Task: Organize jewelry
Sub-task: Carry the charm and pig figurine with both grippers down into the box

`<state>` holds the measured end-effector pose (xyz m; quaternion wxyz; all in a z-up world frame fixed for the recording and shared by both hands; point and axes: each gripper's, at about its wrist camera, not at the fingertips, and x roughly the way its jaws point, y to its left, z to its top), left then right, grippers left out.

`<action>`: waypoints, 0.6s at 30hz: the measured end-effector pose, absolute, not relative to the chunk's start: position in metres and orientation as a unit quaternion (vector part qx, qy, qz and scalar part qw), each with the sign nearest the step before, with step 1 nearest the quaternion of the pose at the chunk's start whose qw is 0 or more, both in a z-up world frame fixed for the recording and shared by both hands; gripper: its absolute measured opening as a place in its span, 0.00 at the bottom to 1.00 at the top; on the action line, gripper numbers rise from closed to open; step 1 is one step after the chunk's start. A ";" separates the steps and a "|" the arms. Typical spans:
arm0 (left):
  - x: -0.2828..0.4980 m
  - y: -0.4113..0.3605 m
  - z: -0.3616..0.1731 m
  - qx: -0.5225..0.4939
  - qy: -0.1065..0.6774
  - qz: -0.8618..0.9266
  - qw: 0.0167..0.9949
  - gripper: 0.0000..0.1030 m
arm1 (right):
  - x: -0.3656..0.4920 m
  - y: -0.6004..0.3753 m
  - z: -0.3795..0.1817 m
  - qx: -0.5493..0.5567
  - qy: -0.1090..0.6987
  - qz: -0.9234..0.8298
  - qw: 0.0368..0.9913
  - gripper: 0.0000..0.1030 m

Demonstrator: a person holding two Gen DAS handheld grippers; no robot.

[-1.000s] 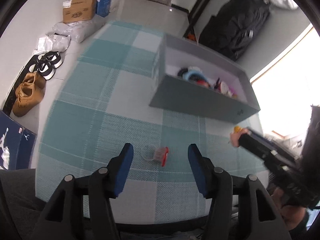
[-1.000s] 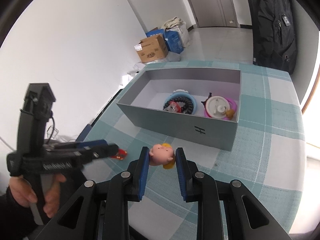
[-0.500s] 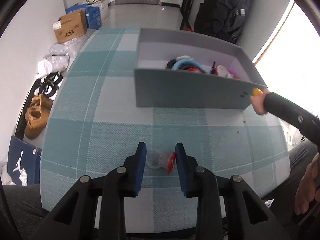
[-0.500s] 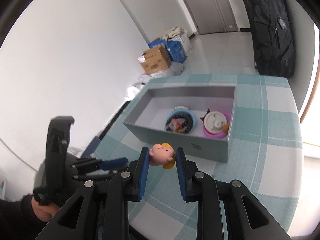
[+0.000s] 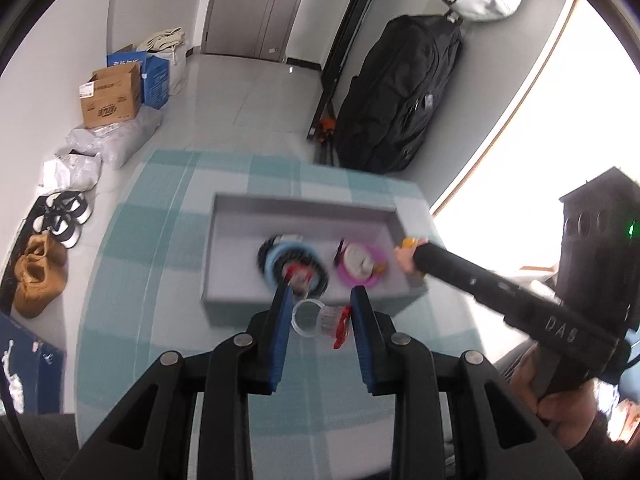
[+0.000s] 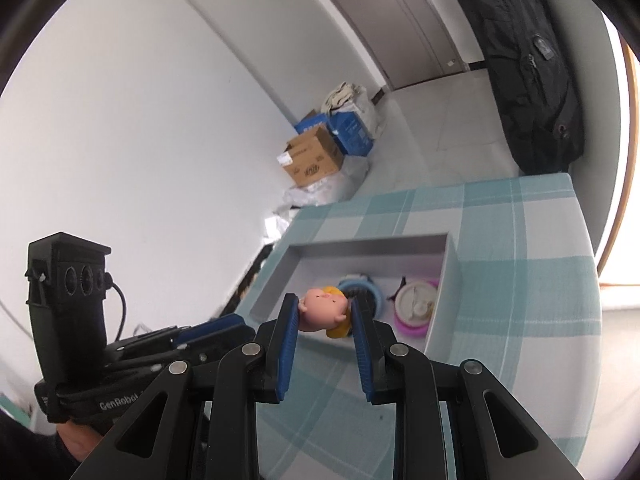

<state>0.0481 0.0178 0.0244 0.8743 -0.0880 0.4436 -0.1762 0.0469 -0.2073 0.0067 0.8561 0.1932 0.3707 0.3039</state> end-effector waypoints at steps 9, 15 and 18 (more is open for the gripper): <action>0.084 0.012 0.019 -0.103 0.449 -0.186 0.868 0.23 | 0.070 -0.216 0.001 0.210 0.374 0.282 0.858 0.25; 0.092 0.011 0.009 -0.104 0.456 -0.191 0.863 0.23 | 0.082 -0.216 -0.007 0.206 0.384 0.274 0.857 0.25; 0.095 0.011 0.006 -0.108 0.456 -0.195 0.861 0.24 | 0.085 -0.214 -0.009 0.202 0.390 0.272 0.856 0.25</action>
